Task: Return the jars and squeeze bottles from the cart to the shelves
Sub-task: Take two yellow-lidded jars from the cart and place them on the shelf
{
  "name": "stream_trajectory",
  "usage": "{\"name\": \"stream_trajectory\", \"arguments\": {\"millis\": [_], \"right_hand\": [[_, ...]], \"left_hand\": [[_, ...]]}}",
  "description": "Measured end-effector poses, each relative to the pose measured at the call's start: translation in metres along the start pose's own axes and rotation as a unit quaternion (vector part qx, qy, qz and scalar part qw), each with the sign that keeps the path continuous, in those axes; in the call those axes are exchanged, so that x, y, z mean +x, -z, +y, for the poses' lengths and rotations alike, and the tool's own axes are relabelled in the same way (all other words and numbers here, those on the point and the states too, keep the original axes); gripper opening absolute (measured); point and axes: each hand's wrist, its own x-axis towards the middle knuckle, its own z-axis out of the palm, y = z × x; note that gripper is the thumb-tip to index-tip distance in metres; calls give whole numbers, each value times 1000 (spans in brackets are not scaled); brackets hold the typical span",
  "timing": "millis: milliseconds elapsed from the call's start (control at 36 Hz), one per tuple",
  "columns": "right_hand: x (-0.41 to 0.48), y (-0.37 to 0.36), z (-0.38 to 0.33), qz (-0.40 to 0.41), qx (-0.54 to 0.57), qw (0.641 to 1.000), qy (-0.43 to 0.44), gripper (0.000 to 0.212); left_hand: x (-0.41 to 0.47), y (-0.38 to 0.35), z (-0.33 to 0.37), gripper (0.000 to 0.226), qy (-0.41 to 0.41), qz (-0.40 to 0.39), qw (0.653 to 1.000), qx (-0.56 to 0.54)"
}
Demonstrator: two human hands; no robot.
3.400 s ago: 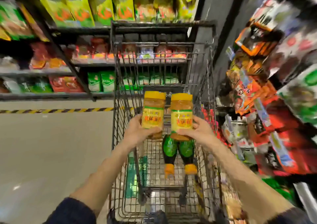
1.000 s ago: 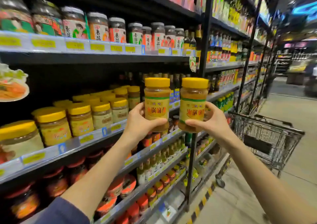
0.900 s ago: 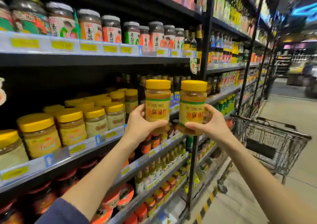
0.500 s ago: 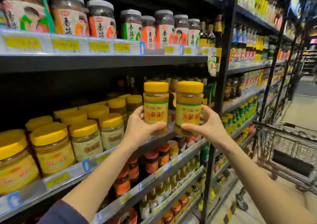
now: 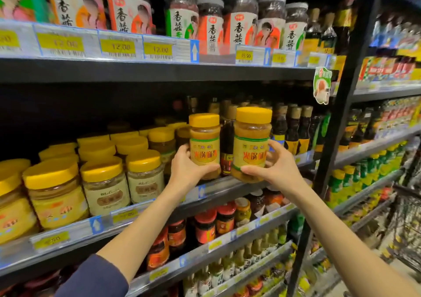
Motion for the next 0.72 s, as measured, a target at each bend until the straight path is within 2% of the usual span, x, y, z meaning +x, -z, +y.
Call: {"name": "stream_trajectory", "arguments": {"millis": [139, 194, 278, 389, 528, 667, 722], "right_hand": [[18, 7, 13, -25, 2, 1000, 8, 72], [24, 9, 18, -38, 5, 999, 9, 73], [30, 10, 25, -52, 15, 999, 7, 89], [36, 9, 32, -65, 30, 997, 9, 93], [41, 8, 38, -82, 41, 996, 19, 83], [42, 8, 41, -94, 53, 994, 36, 77], [43, 8, 41, -99, 58, 992, 42, 75]], "left_hand": [[7, -14, -9, 75, 25, 27, 998, 44], [9, -17, -10, 77, 36, 26, 997, 63], [11, -19, -7, 76, 52, 17, 994, 98], [15, -20, -9, 61, 80, 7, 988, 132], [20, -20, -9, 53, 99, -30, 982, 156], [26, -25, -16, 56, 105, -64, 980, 159], [25, -26, -16, 42, 103, -74, 981, 150]]}}
